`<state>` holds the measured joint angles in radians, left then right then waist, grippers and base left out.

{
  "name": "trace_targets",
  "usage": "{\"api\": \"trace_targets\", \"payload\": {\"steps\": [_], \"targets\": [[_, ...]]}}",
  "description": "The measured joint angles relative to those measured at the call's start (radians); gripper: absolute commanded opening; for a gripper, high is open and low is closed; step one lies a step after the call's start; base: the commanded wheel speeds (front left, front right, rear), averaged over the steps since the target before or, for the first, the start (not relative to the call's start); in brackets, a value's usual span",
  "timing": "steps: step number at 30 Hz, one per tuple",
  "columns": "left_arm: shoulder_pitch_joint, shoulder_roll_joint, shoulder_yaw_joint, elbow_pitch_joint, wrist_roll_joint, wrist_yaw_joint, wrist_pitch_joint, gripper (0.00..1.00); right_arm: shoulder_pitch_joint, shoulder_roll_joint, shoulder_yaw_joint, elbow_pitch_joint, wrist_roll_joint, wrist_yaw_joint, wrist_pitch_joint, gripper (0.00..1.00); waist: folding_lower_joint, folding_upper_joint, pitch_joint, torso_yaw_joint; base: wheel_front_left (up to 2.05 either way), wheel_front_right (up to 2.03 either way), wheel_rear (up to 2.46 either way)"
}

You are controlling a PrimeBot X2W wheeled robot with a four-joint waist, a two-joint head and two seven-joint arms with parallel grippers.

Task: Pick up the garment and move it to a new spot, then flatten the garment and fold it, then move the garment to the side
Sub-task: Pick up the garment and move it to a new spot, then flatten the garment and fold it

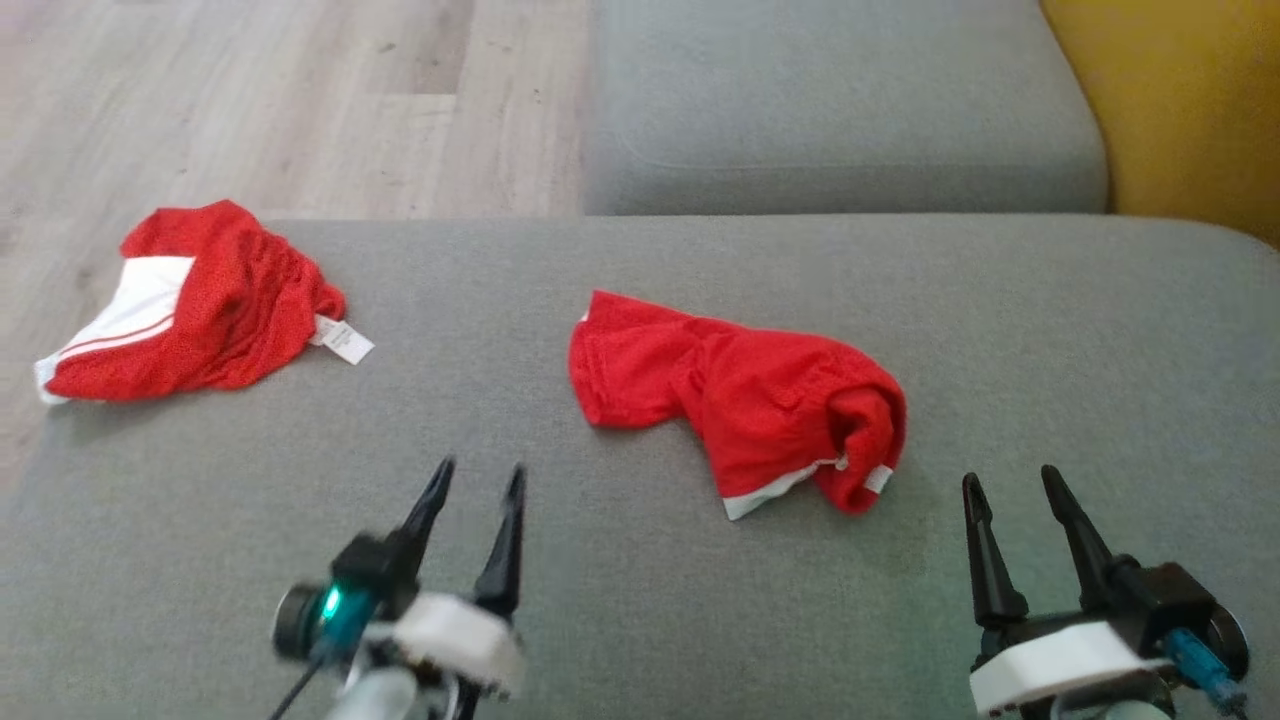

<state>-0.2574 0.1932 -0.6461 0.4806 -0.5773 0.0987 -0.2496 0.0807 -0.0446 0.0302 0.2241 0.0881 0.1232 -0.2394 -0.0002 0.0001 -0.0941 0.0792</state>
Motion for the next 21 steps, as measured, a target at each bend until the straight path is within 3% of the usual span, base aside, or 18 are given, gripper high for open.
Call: {"api": "trace_targets", "payload": {"steps": [5, 10, 21], "targets": [[0.160, 0.044, 0.068, -0.126, 0.016, 0.053, 0.000, 1.00, 0.028, 0.000, 0.001, 0.011, 0.020, 0.000, -0.002, 1.00, 0.0001, 0.0000, -0.020, 0.014, 0.00, 0.00, 0.00], [0.275, 0.059, 0.108, -0.197, 0.033, 0.077, 0.000, 1.00, 0.067, 0.001, -0.001, 0.023, 0.028, 0.000, -0.009, 1.00, 0.0001, 0.0000, -0.034, 0.017, 0.00, 0.00, 0.00], [0.327, 0.058, 0.135, -0.220, 0.042, 0.076, 0.000, 1.00, 0.076, 0.001, 0.013, 0.037, 0.028, 0.000, -0.009, 1.00, 0.0002, 0.0000, -0.042, 0.009, 0.00, 0.00, 0.00]]}}
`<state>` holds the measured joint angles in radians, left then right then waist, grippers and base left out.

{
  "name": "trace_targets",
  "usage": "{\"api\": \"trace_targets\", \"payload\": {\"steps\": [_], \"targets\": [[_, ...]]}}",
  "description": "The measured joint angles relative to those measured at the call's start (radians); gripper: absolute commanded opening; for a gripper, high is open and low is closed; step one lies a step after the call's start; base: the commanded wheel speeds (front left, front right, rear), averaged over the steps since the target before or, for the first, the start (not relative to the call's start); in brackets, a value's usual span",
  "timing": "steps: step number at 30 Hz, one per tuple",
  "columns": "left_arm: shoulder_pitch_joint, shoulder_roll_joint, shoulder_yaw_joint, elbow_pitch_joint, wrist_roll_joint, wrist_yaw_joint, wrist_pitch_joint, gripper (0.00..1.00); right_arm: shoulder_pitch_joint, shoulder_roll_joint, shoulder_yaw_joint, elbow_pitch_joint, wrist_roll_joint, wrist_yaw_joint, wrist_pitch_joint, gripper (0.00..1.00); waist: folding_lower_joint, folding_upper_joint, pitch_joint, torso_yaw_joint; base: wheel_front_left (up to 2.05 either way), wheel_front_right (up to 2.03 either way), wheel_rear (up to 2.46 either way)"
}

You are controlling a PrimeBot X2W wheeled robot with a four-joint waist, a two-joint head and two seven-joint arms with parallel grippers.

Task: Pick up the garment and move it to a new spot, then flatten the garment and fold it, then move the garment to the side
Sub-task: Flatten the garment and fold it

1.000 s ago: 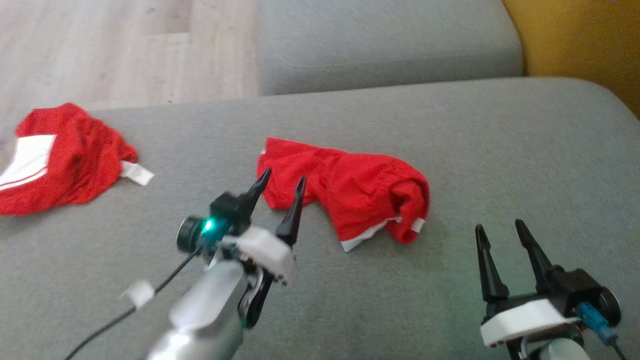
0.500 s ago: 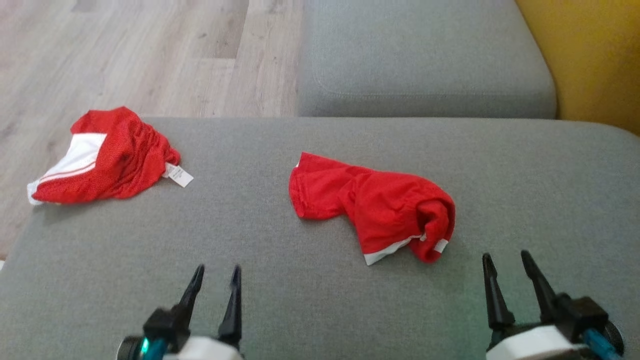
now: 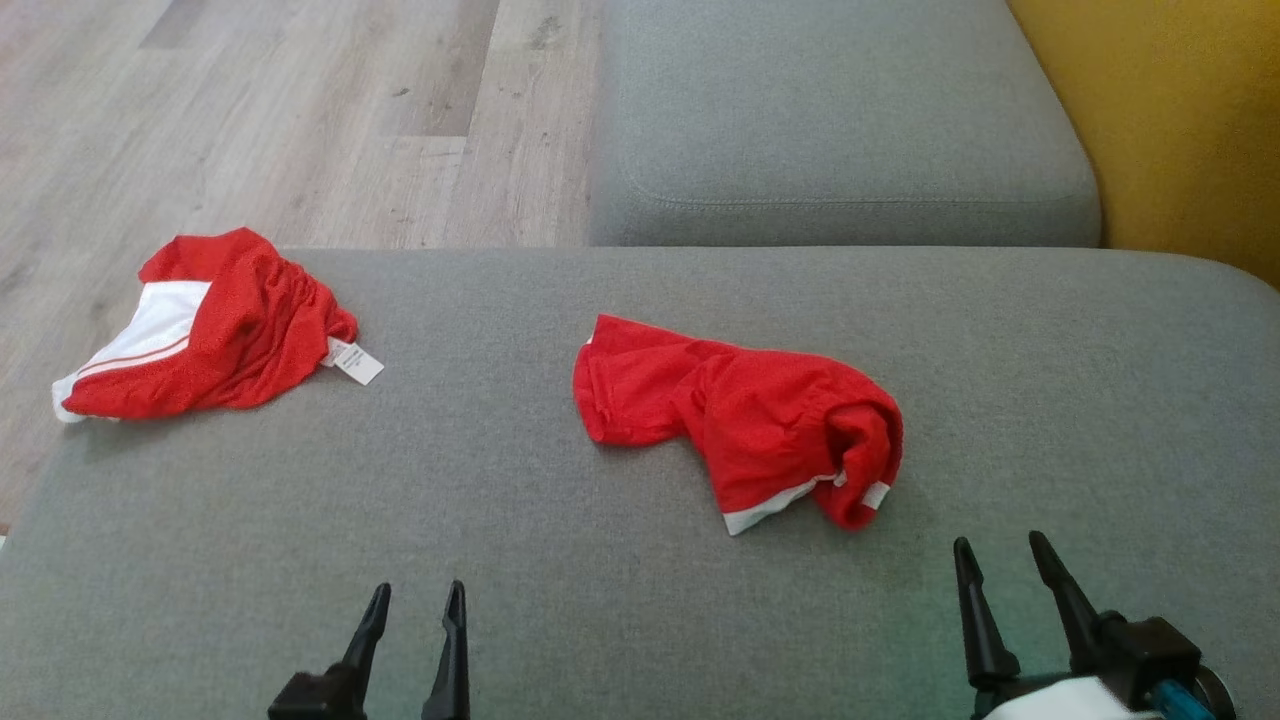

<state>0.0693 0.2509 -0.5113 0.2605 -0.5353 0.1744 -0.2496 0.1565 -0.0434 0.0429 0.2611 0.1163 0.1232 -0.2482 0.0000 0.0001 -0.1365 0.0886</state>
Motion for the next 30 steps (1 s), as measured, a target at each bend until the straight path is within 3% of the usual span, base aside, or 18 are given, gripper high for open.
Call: {"api": "trace_targets", "payload": {"steps": [20, 30], "targets": [[0.000, -0.002, -0.004, 0.004, 0.009, -0.007, 0.001, 1.00, -0.010, 0.000, 0.031, 0.019, -0.003, 0.000, 0.000, 1.00, 0.0000, 0.0000, 0.024, 0.027, 0.00, 0.00, 0.00], [-0.013, -0.003, -0.012, -0.010, 0.018, -0.006, 0.002, 1.00, -0.214, -0.001, 0.169, 0.202, 0.016, 0.000, -0.001, 1.00, 0.0001, 0.0000, 0.077, 0.103, 0.00, 0.00, 0.00]]}}
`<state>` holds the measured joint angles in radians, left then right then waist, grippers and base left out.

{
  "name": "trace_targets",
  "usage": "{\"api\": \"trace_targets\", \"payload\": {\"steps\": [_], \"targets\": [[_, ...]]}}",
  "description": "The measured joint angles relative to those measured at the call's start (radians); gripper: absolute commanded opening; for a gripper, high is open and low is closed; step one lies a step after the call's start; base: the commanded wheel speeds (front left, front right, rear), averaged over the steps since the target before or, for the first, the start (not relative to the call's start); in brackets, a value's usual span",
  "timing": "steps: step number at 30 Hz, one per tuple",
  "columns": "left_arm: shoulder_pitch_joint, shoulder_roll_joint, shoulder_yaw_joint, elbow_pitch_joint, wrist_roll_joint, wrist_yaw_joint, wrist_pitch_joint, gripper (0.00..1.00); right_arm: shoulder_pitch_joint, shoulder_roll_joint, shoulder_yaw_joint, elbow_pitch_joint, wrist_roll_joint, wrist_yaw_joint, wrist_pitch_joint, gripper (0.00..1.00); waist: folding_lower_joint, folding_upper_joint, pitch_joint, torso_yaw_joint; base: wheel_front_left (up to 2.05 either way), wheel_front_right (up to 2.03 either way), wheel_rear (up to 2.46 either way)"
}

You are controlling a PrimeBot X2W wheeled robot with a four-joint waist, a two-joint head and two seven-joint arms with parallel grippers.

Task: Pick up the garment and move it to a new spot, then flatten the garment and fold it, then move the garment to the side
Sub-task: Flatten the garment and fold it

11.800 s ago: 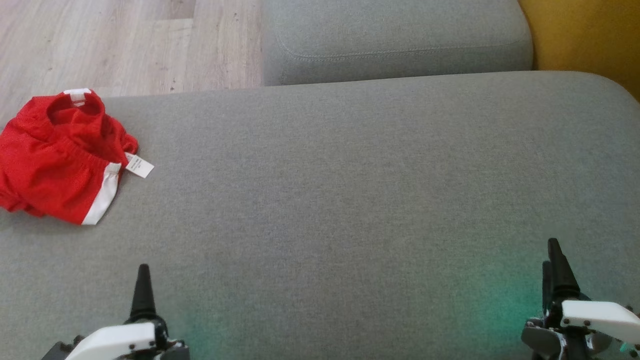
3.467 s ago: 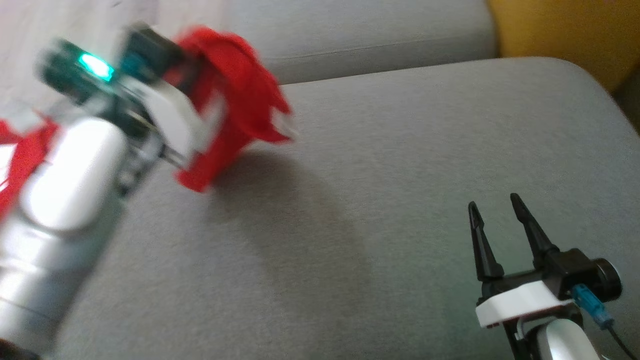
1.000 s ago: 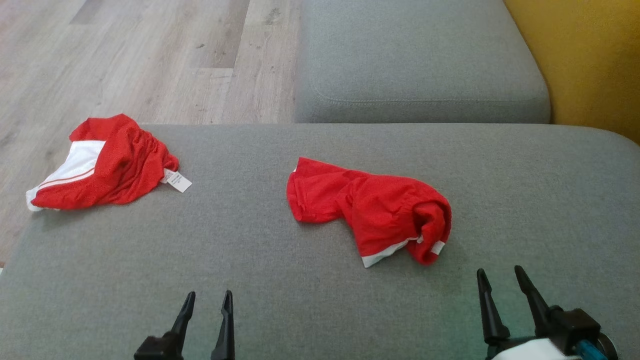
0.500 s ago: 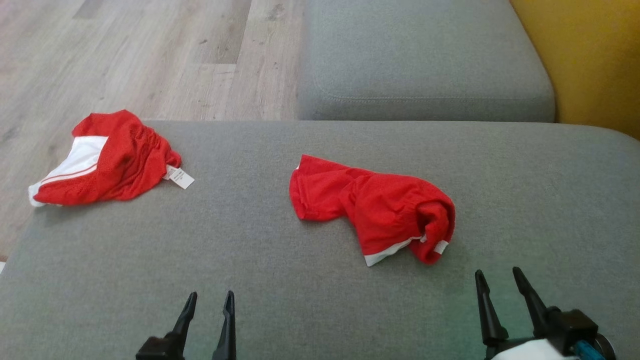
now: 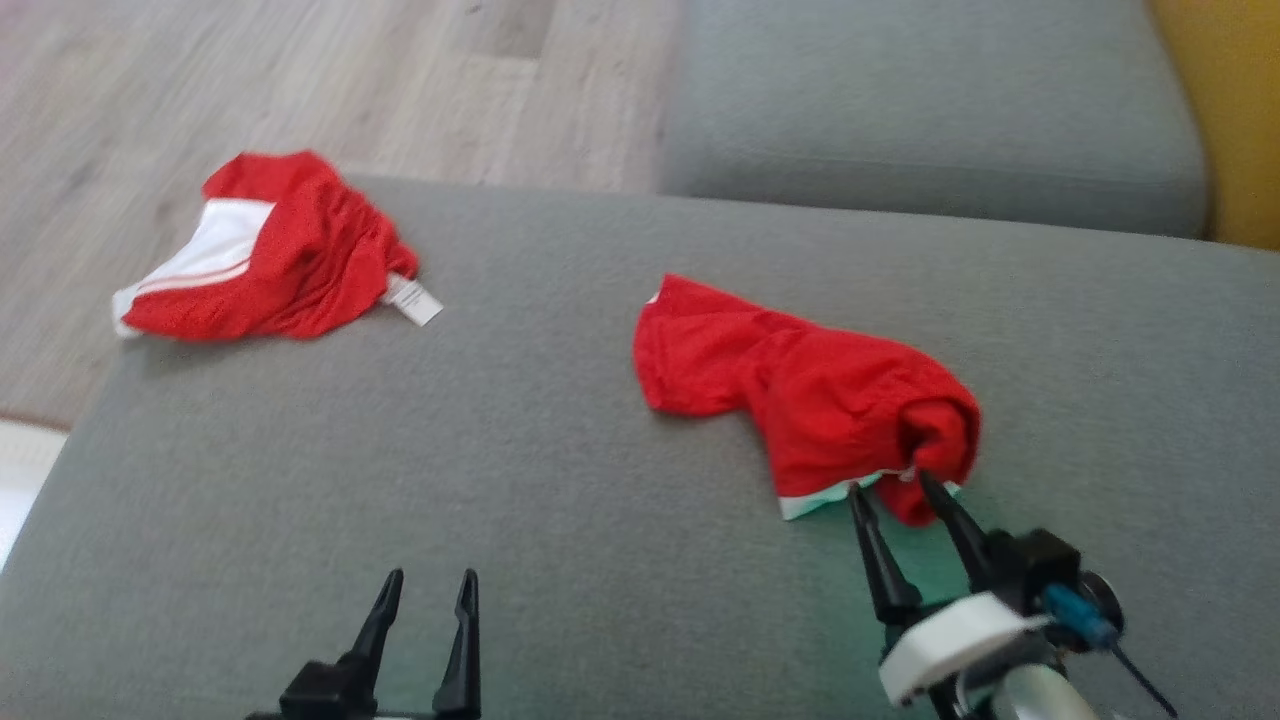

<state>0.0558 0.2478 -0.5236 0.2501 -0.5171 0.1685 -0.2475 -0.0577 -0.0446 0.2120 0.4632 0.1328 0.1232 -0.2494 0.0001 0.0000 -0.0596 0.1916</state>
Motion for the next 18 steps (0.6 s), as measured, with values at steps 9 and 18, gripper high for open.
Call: {"api": "trace_targets", "payload": {"steps": [9, 18], "targets": [[-0.030, -0.003, -0.006, -0.012, 0.008, 0.007, 0.000, 1.00, -0.164, -0.002, -0.067, 0.257, 0.031, 0.000, 0.003, 1.00, 0.0001, 0.0000, 0.061, 0.087, 0.00, 0.00, 0.00], [-0.031, -0.010, -0.009, -0.013, 0.008, 0.007, 0.000, 1.00, -0.261, -0.003, -0.208, 0.350, -0.120, 0.000, 0.002, 1.00, 0.0001, 0.0000, 0.093, 0.127, 0.00, 0.00, 0.00]]}}
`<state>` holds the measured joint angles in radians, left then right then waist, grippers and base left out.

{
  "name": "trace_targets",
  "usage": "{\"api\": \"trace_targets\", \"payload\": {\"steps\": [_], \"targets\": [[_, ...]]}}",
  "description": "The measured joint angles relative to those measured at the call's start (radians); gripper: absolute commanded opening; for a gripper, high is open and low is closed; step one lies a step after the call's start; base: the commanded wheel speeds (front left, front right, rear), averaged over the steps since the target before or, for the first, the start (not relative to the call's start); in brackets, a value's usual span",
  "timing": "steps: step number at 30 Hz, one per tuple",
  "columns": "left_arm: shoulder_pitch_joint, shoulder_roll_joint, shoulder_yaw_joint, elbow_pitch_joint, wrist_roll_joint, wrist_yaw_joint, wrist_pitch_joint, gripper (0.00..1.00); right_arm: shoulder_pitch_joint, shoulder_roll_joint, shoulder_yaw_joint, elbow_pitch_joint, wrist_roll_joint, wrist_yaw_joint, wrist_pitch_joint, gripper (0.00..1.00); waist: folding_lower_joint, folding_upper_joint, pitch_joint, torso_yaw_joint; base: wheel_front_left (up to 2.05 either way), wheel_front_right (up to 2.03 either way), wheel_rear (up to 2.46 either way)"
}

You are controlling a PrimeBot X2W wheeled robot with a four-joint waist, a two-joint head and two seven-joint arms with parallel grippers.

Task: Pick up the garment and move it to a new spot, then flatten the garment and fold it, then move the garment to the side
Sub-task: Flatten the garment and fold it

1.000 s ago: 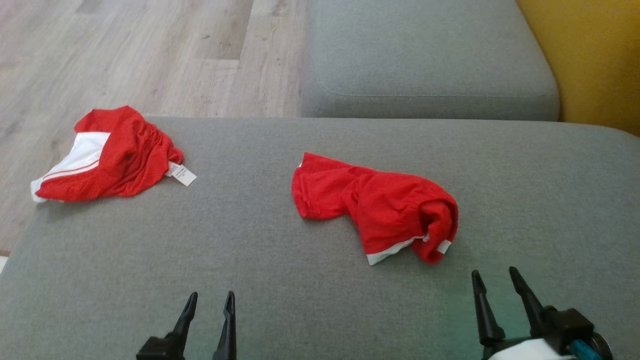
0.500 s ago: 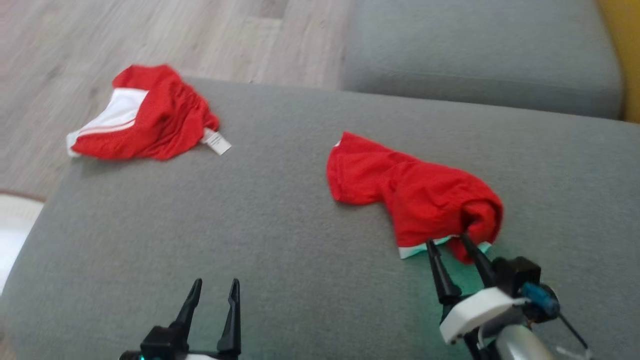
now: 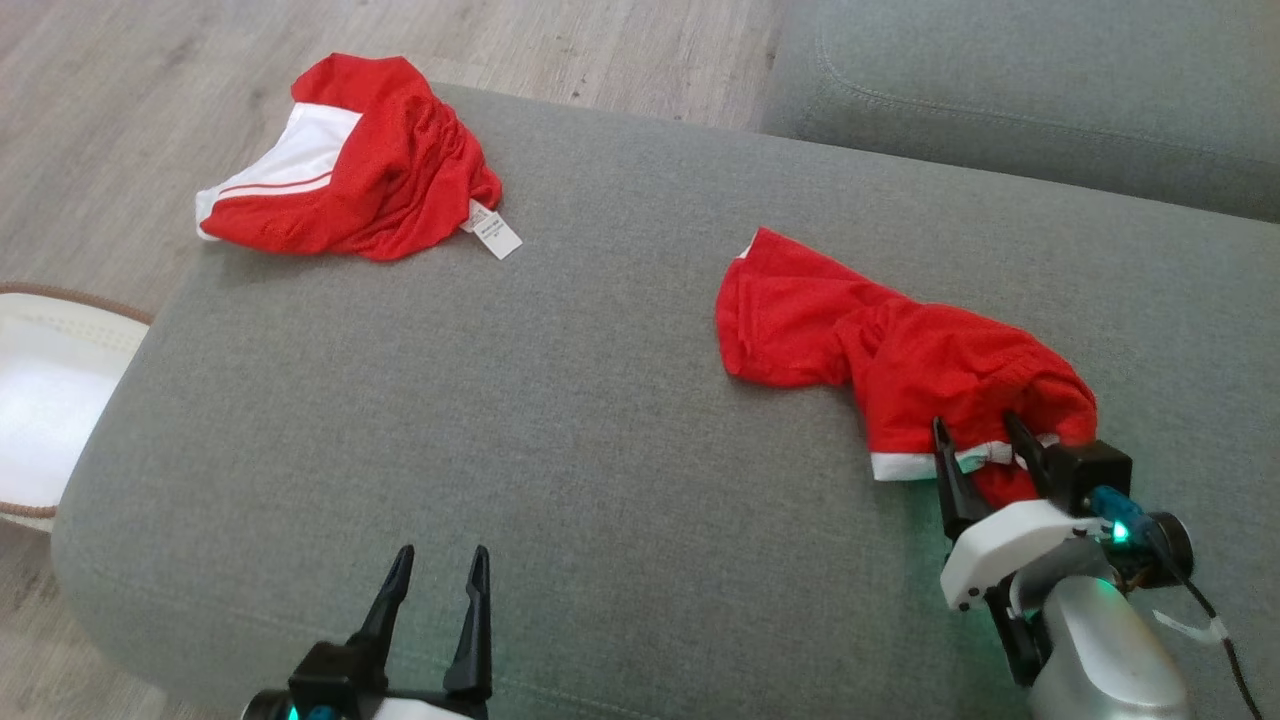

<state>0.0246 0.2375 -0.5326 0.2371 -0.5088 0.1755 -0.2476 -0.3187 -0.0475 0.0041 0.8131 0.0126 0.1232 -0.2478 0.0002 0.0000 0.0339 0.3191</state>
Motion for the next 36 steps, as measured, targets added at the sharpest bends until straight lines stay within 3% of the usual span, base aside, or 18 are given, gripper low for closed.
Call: {"api": "trace_targets", "payload": {"steps": [9, 15, 16, 17, 18, 19, 29, 36], "targets": [[-0.008, -0.009, 0.001, 0.002, 0.000, 0.000, 0.000, 1.00, -0.040, 0.001, -0.059, 0.073, -0.043, 0.000, 0.000, 1.00, -0.0001, 0.0000, 0.018, 0.000, 0.00, 0.00, 0.00], [-0.020, -0.014, 0.005, 0.009, 0.000, -0.001, -0.001, 1.00, -0.052, 0.000, -0.032, 0.128, -0.015, 0.000, 0.000, 0.98, -0.0001, 0.0000, 0.020, -0.005, 0.00, 0.00, 0.00], [-0.020, -0.014, 0.005, 0.010, 0.000, -0.001, -0.001, 1.00, -0.054, 0.000, -0.019, 0.130, -0.007, 0.000, 0.000, 0.76, -0.0002, 0.0000, 0.020, -0.007, 0.00, 0.00, 0.00], [-0.020, -0.014, 0.006, 0.011, 0.000, -0.001, -0.001, 1.00, -0.058, 0.000, -0.004, 0.130, 0.001, 0.000, 0.000, 0.39, -0.0001, 0.0000, 0.020, -0.009, 0.00, 0.00, 0.00], [-0.020, -0.014, 0.007, 0.011, 0.000, -0.001, -0.002, 1.00, -0.062, 0.000, 0.014, 0.127, 0.017, 0.000, 0.000, 0.24, -0.0002, 0.0000, 0.020, -0.010, 0.00, 0.00, 0.00], [-0.020, -0.014, 0.007, 0.011, 0.000, -0.001, -0.002, 1.00, -0.064, 0.000, 0.031, 0.117, 0.035, 0.000, 0.000, 0.00, -0.0002, 0.0000, 0.020, -0.012, 0.00, 0.00, 0.00], [-0.020, -0.012, 0.012, 0.014, 0.000, 0.000, -0.002, 1.00, -0.067, -0.003, 0.380, -0.139, 0.455, 0.000, 0.011, 0.00, -0.0002, 0.0000, -0.011, -0.026, 0.00, 0.00, 0.00], [-0.020, -0.009, 0.010, 0.012, 0.000, 0.000, -0.001, 1.00, -0.212, -0.006, 0.524, -0.319, 0.593, 0.000, 0.070, 0.00, -0.0002, 0.0000, -0.033, -0.023, 0.00, 0.00, 0.00]]}}
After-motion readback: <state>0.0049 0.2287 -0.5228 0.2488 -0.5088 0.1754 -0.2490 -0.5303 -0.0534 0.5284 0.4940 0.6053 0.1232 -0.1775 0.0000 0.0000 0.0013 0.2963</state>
